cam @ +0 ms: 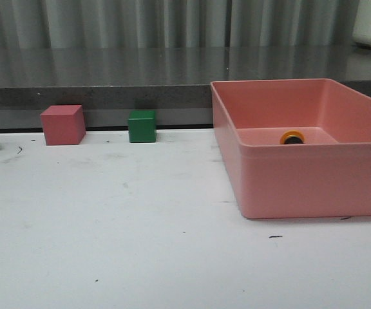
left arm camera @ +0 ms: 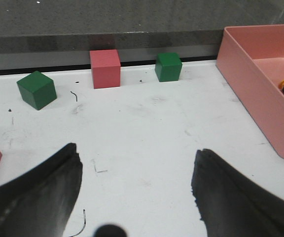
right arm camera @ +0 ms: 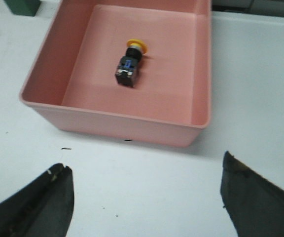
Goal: Place and stand button with both arms
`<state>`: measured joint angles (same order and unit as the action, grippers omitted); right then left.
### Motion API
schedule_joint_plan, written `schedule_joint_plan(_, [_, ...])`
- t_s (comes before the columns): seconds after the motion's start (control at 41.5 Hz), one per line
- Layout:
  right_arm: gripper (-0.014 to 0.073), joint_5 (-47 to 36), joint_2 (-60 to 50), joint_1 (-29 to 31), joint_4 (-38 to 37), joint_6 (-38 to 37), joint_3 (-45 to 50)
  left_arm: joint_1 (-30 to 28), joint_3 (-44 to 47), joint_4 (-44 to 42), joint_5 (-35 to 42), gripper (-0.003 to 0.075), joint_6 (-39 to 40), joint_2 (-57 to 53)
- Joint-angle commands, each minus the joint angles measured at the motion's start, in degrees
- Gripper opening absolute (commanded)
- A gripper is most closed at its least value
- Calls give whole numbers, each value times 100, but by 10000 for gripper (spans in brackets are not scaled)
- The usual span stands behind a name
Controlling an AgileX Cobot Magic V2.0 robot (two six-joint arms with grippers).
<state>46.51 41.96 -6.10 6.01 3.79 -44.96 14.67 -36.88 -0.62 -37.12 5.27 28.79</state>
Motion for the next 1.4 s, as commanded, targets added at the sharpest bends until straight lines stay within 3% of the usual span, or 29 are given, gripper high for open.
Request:
schedule_joint_plan(0.0, [625,-93,479,-230,335,282,-490,178,-213,19,354,472,-26,64])
schedule_joint_plan(0.193, [624,142,1708,-816,353,271,-1175,201,-213,19,354,472,-26,64])
schedule_joint_plan(0.41, [591,328,3234,-1013,52,-187,-2122,201,-213,19,354,472,-26,64])
schedule_joint_plan(0.771, [591,739,5333,-1007,-1043,-1529,-3699,201,-213,19,354,472,-26,64])
schedule_joint_plan(1.373, [591,585,7168,-650,-911,-2177,-4862,201,-213,19,354,472,-26,64])
